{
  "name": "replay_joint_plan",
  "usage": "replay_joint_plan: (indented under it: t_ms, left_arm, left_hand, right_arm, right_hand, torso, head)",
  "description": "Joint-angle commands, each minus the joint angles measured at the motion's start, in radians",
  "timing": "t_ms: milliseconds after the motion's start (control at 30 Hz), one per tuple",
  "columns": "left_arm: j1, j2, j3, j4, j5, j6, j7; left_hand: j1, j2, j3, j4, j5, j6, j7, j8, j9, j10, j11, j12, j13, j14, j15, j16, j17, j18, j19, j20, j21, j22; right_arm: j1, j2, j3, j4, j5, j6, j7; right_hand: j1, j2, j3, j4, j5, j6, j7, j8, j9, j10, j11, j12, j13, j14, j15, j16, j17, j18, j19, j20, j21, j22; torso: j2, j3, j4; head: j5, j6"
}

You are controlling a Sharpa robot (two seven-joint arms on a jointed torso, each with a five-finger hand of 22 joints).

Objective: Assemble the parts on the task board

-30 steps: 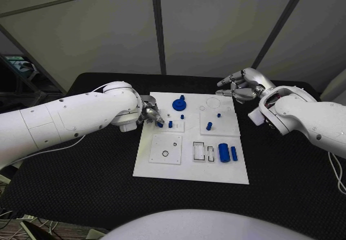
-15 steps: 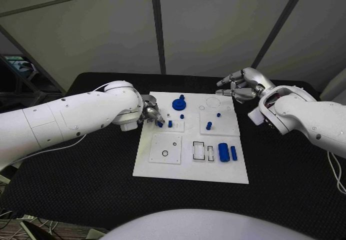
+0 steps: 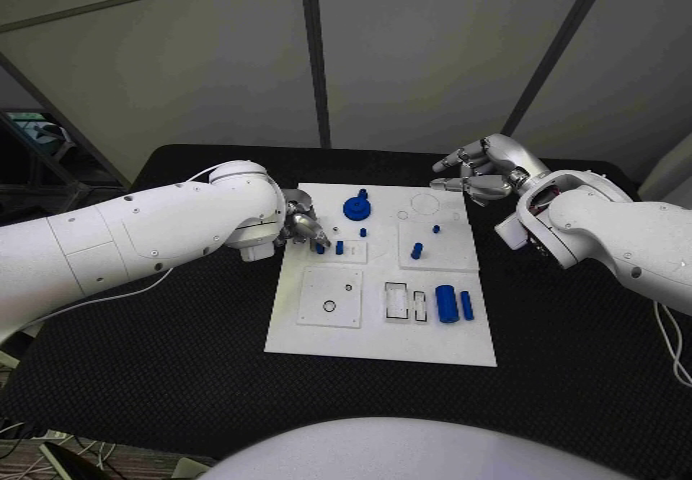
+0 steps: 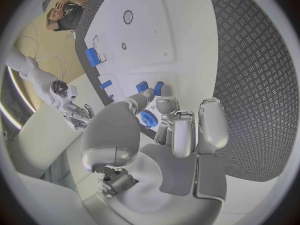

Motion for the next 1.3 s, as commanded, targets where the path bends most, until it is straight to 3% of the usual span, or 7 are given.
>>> replay_joint_plan:
  t_ms: [33, 300, 1000, 1200, 1300]
  left_arm:
    - [-0.003, 0.001, -0.002, -0.003, -0.006, 0.019, -0.019]
    - [-0.003, 0.002, -0.002, -0.007, -0.006, 0.002, -0.021]
    - [-0.003, -0.009, 0.0, 0.0, -0.003, -0.058, 0.003]
    - [-0.003, -0.016, 0.003, 0.006, 0.024, -0.087, 0.025]
    - [-0.003, -0.022, 0.013, 0.009, 0.03, -0.102, 0.035]
  left_hand:
    - [-0.021, -0.001, -0.02, 0.009, 0.006, 0.012, 0.0, -0.003, -0.003, 0.005, 0.004, 0.008, 0.002, 0.091, -0.005, 0.006, 0.221, -0.056, 0.009, -0.001, 0.006, 0.003]
    - [-0.071, -0.006, -0.115, 0.055, 0.006, 0.026, -0.001, 0.006, -0.013, 0.011, 0.003, 0.019, 0.011, 0.092, -0.006, 0.006, 0.222, -0.059, 0.016, -0.003, 0.013, 0.015]
    - [-0.089, 0.004, -0.255, 0.114, 0.006, 0.029, -0.004, 0.018, -0.033, 0.016, 0.0, 0.035, 0.023, 0.092, -0.01, 0.007, 0.222, -0.061, 0.024, -0.007, 0.02, 0.029]
    - [-0.085, 0.003, -0.303, 0.133, 0.006, 0.02, -0.002, 0.019, -0.039, 0.004, 0.001, 0.024, 0.006, 0.091, -0.009, 0.006, 0.221, -0.057, 0.014, -0.006, 0.008, 0.015]
    - [-0.075, 0.005, -0.324, 0.141, 0.007, 0.015, -0.001, 0.02, -0.043, -0.003, 0.002, 0.017, -0.004, 0.091, -0.008, 0.005, 0.221, -0.055, 0.007, -0.006, -0.001, 0.006]
  right_arm:
    - [0.001, 0.0, 0.001, 0.002, -0.001, 0.007, 0.008]
    - [0.001, -0.002, 0.001, 0.003, -0.001, 0.009, 0.006]
    - [0.002, -0.011, 0.001, 0.006, -0.003, 0.013, 0.001]
    - [0.001, -0.009, 0.001, 0.004, -0.004, 0.014, 0.002]
    - [0.001, -0.008, 0.001, 0.002, -0.004, 0.014, 0.002]
  right_hand:
    - [-0.003, 0.006, 0.0, 0.004, 0.005, -0.006, 0.0, 0.002, -0.001, -0.006, -0.002, -0.005, -0.001, 0.029, -0.009, -0.003, -0.001, 0.016, -0.005, -0.002, -0.003, -0.001]
    - [-0.004, 0.006, 0.0, 0.005, 0.005, -0.006, 0.0, 0.002, -0.001, -0.006, -0.002, -0.005, -0.002, 0.028, -0.009, -0.004, -0.003, 0.017, -0.006, -0.002, -0.004, -0.003]
    - [-0.004, 0.006, -0.001, 0.005, 0.005, -0.006, 0.0, 0.002, -0.001, -0.007, -0.002, -0.006, -0.002, 0.028, -0.009, -0.005, -0.003, 0.017, -0.007, -0.002, -0.005, -0.005]
    - [-0.004, 0.006, -0.001, 0.005, 0.005, -0.006, 0.0, 0.002, -0.001, -0.007, -0.002, -0.006, -0.002, 0.028, -0.009, -0.005, -0.003, 0.017, -0.007, -0.002, -0.005, -0.005]
    - [-0.004, 0.006, -0.001, 0.005, 0.005, -0.006, 0.0, 0.002, -0.001, -0.007, -0.002, -0.006, -0.002, 0.028, -0.009, -0.005, -0.003, 0.017, -0.007, -0.002, -0.005, -0.005]
  torso:
    - [0.0, -0.0004, 0.0008]
    - [0.0, -0.0002, 0.0001]
    - [0.0, -0.0011, 0.0004]
    - [-0.001, -0.0008, 0.001]
    - [-0.001, -0.0016, 0.0011]
  head:
    - [-0.001, 0.001]
    - [-0.002, 0.001]
    - [-0.004, 0.003]
    - [-0.005, 0.003]
    - [-0.006, 0.005]
